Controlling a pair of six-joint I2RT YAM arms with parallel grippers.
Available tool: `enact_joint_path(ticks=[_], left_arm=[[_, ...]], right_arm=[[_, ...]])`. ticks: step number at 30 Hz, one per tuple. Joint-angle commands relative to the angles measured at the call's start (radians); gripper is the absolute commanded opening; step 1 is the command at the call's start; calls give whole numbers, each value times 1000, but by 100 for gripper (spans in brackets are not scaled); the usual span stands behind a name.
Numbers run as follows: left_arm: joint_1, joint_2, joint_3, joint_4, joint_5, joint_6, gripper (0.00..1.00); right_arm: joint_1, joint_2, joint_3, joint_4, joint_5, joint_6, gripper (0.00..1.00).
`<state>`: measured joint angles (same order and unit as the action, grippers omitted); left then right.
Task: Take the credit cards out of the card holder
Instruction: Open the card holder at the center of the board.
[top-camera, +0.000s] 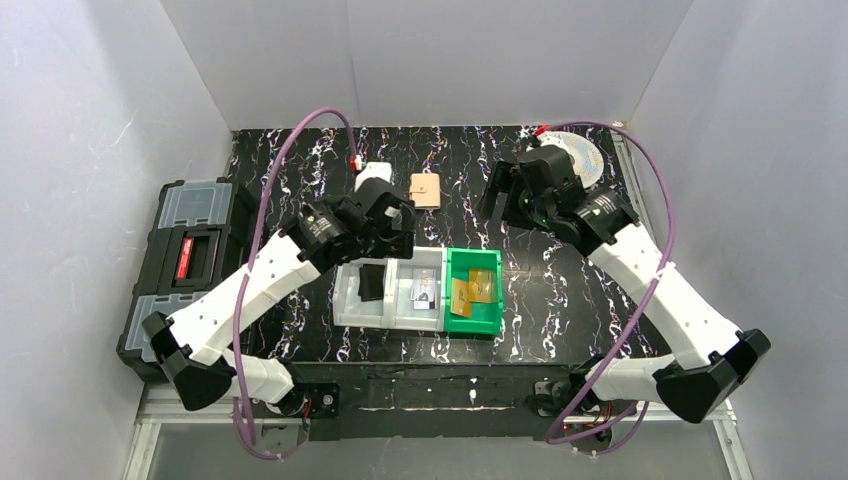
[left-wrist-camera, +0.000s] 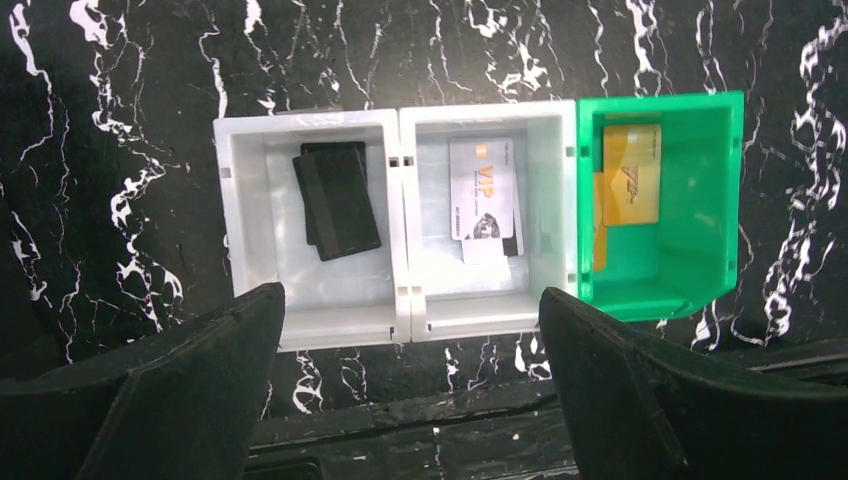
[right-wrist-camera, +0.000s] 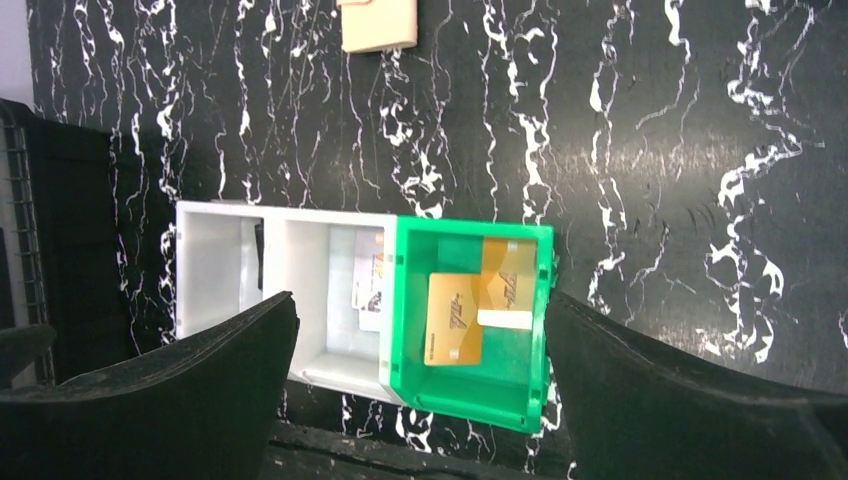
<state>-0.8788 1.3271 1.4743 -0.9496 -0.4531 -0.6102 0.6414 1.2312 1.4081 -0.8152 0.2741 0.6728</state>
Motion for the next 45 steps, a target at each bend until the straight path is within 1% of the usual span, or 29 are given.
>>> enact_joint_path(ticks=[1,2,4,7,10,12,16,19,26,32,38,45], left_arm=[[125,-47,4,13,105,47,99],[151,-42,8,14,124,62,100],[181,-36,20,7,117,84,100],[221,-44,14,4,128,90,100],[263,-52,-3,0,185,75,100],[286,-50,-9,-6,215,69,100],[318,-44,1,-23,258,72,100],[340,-43,10,-33,271,82,100],[378,-42,22,-36,300,84,99],[393,-45,15,-36,322,84,99],[402,-57,0,-35,328,92,99],[411,-59,-12,-33,340,93,100]], right_arm=[[-14,67,110,17,6,-47,100],[-18,92,133,21,4,-58,100],[-30,157,196,30,3,-82,100],[-60,274,297,36,-51,-116,100],[-75,409,422,34,-91,-148,100],[-75,537,535,16,-104,-174,100],[-75,734,749,-18,-143,-192,89],[-76,841,825,13,-174,-190,86],[-87,1010,848,125,-252,-162,82],[-94,1132,855,145,-259,-126,79],[-115,1173,796,174,-264,-53,75],[-115,1238,821,149,-267,-17,68]])
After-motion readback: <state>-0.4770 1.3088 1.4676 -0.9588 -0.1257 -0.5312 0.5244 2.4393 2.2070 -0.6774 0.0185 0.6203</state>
